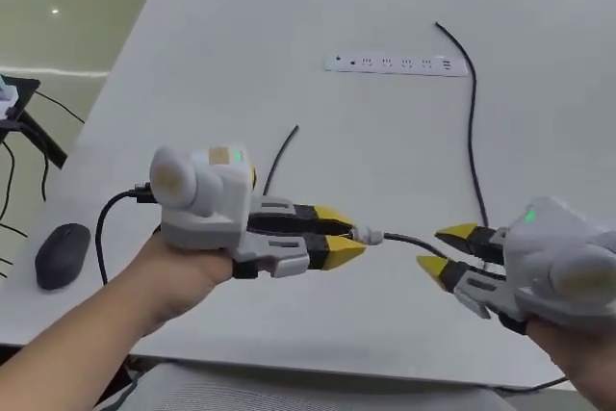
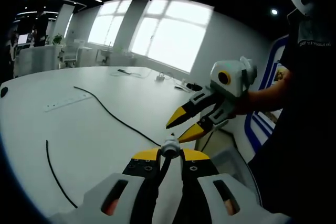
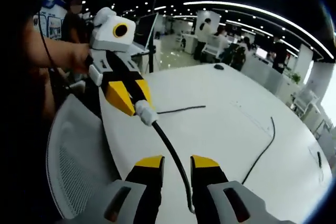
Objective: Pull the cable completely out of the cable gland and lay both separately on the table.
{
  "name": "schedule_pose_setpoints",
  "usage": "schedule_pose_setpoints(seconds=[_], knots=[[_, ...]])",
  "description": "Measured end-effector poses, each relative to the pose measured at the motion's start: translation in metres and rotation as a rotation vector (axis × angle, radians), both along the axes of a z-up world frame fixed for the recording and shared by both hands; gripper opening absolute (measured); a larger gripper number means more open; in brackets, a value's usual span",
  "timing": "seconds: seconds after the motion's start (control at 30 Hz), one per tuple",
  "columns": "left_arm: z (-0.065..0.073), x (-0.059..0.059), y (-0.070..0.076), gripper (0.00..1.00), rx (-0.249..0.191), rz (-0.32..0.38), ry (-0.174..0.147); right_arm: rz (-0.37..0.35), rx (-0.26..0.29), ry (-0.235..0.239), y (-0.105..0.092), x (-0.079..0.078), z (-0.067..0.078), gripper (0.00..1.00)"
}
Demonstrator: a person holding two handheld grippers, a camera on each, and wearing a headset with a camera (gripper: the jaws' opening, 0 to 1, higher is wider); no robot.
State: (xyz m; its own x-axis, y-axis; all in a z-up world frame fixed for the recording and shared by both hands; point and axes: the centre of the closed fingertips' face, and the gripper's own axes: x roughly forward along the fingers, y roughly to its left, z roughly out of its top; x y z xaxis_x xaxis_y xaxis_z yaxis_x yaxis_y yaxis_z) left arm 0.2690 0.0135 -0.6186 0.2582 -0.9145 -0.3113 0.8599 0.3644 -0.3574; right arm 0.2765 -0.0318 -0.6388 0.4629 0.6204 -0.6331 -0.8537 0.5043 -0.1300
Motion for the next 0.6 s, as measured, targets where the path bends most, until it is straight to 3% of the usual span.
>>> schedule_pose_setpoints(seconds=[0.13, 0.23, 0.6], knots=[[0.000, -0.002, -0.002, 0.15, 0.001, -0.006, 0.002, 0.036, -0.029, -0.042, 0.013, -0.001, 0.006, 0.15], [-0.001, -0.003, -0.003, 0.15, 0.003, -0.013, 0.002, 0.062, -0.066, -0.061, 0.016, -0.001, 0.001, 0.13], [-0.006, -0.004, -0.005, 0.15, 0.012, -0.016, 0.006, 0.083, -0.073, -0.057, 0.021, -0.004, 0.001, 0.07]])
